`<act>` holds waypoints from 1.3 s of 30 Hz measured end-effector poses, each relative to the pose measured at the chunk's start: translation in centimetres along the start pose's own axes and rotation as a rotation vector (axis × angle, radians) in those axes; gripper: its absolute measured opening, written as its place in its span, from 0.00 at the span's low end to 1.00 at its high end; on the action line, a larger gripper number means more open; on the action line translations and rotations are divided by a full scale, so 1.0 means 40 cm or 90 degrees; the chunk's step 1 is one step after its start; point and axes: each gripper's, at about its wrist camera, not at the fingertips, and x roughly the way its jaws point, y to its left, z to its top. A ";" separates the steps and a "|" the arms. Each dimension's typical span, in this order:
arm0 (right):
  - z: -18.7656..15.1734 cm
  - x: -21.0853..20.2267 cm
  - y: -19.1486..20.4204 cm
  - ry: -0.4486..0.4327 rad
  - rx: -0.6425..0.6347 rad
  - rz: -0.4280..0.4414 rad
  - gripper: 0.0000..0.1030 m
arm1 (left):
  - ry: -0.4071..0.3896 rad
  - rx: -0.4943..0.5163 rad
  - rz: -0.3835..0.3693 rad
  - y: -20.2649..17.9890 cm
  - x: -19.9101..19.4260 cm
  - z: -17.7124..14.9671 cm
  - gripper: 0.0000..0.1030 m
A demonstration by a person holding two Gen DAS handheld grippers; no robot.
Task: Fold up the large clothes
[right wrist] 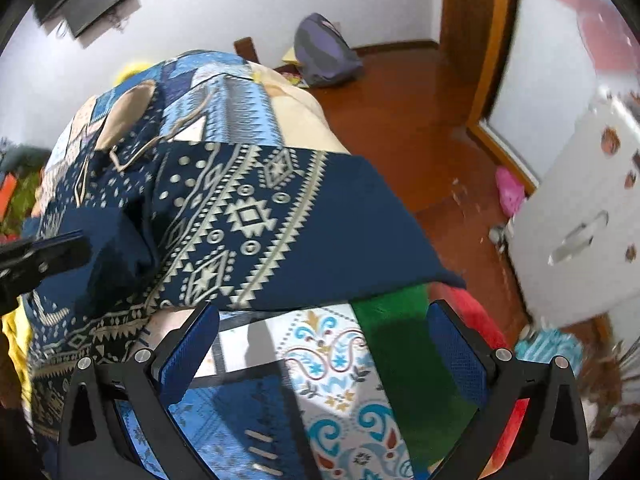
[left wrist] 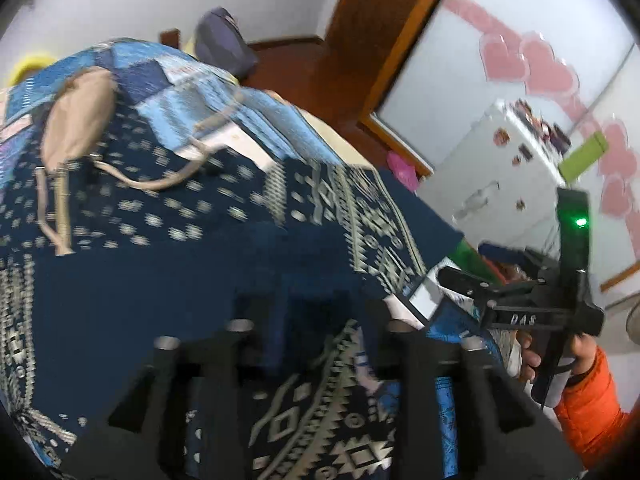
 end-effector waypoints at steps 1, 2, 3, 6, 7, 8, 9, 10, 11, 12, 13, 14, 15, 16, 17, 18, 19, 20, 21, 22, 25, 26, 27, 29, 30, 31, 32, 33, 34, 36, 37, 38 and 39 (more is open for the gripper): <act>0.003 0.008 -0.021 0.007 0.023 0.013 1.00 | -0.026 -0.008 0.013 0.023 -0.028 -0.001 0.54; 0.005 0.014 -0.032 0.012 0.037 0.021 1.00 | -0.045 -0.013 0.030 0.040 -0.045 -0.003 0.56; 0.008 0.024 -0.051 0.023 0.062 0.037 1.00 | -0.062 -0.017 0.059 0.065 -0.067 -0.005 0.58; 0.016 0.046 -0.089 0.032 0.117 0.086 1.00 | -0.082 -0.035 0.135 0.145 -0.108 -0.021 0.60; 0.020 0.048 -0.096 0.031 0.126 0.096 1.00 | -0.082 -0.047 0.151 0.172 -0.116 -0.029 0.60; 0.025 0.052 -0.103 0.030 0.136 0.108 1.00 | -0.079 -0.063 0.163 0.203 -0.122 -0.041 0.60; 0.030 0.057 -0.106 0.031 0.142 0.116 1.00 | -0.076 -0.080 0.168 0.231 -0.128 -0.055 0.60; 0.034 0.063 -0.110 0.032 0.148 0.125 1.00 | -0.074 -0.098 0.172 0.262 -0.135 -0.071 0.60; 0.040 0.072 -0.115 0.032 0.159 0.136 1.00 | -0.073 -0.109 0.174 0.281 -0.139 -0.081 0.60; 0.045 0.079 -0.119 0.031 0.167 0.144 1.00 | -0.073 -0.124 0.179 0.307 -0.146 -0.098 0.60; 0.050 0.089 -0.123 0.031 0.174 0.151 1.00 | -0.072 -0.136 0.182 0.326 -0.149 -0.109 0.60; 0.056 0.101 -0.127 0.031 0.184 0.159 1.00 | -0.072 -0.146 0.184 0.339 -0.152 -0.123 0.60; 0.064 0.115 -0.132 0.032 0.195 0.167 1.00 | -0.070 -0.155 0.187 0.348 -0.154 -0.132 0.60; 0.071 0.126 -0.136 0.033 0.204 0.170 1.00 | -0.070 -0.162 0.189 0.360 -0.160 -0.147 0.60; 0.079 0.138 -0.139 0.034 0.213 0.171 0.99 | -0.071 -0.168 0.193 0.371 -0.165 -0.158 0.60; 0.089 0.152 -0.140 0.036 0.219 0.170 0.95 | -0.071 -0.171 0.195 0.374 -0.167 -0.166 0.60; 0.097 0.161 -0.140 0.035 0.222 0.165 0.93 | -0.072 -0.172 0.198 0.380 -0.170 -0.173 0.60; 0.108 0.170 -0.136 0.034 0.221 0.151 0.85 | -0.073 -0.172 0.203 0.383 -0.173 -0.180 0.60; 0.117 0.176 -0.130 0.032 0.215 0.135 0.76 | -0.075 -0.171 0.210 0.386 -0.177 -0.188 0.60; 0.125 0.182 -0.123 0.030 0.206 0.119 0.70 | -0.076 -0.170 0.215 0.387 -0.179 -0.193 0.60; 0.143 0.189 -0.107 0.016 0.175 0.066 0.31 | -0.085 -0.165 0.229 0.389 -0.199 -0.207 0.60; 0.146 0.186 -0.104 0.010 0.169 0.061 0.25 | -0.088 -0.164 0.234 0.390 -0.206 -0.209 0.60; 0.151 0.180 -0.099 0.003 0.164 0.064 0.18 | -0.094 -0.162 0.239 0.391 -0.215 -0.212 0.60; 0.163 0.154 -0.078 -0.021 0.137 0.059 0.15 | -0.104 -0.158 0.247 0.390 -0.233 -0.216 0.60; 0.169 0.139 -0.067 -0.032 0.123 0.055 0.15 | -0.108 -0.157 0.250 0.390 -0.239 -0.216 0.60; 0.177 0.122 -0.055 -0.044 0.112 0.055 0.15 | -0.113 -0.155 0.253 0.390 -0.247 -0.218 0.60; 0.189 0.093 -0.037 -0.063 0.100 0.064 0.15 | -0.118 -0.153 0.257 0.390 -0.256 -0.220 0.60; 0.198 0.074 -0.027 -0.074 0.095 0.072 0.14 | -0.124 -0.153 0.260 0.390 -0.265 -0.223 0.60; 0.205 0.050 -0.016 -0.089 0.090 0.083 0.14 | -0.128 -0.153 0.262 0.390 -0.272 -0.226 0.60; 0.226 -0.006 0.018 -0.124 0.071 0.112 0.11 | -0.136 -0.156 0.260 0.392 -0.288 -0.234 0.60; 0.232 -0.031 0.038 -0.139 0.063 0.120 0.11 | -0.138 -0.157 0.258 0.393 -0.293 -0.238 0.60; 0.240 -0.059 0.060 -0.156 0.052 0.127 0.11 | -0.142 -0.158 0.257 0.393 -0.302 -0.244 0.60; 0.249 -0.090 0.088 -0.176 0.039 0.133 0.10 | -0.145 -0.157 0.258 0.394 -0.309 -0.249 0.60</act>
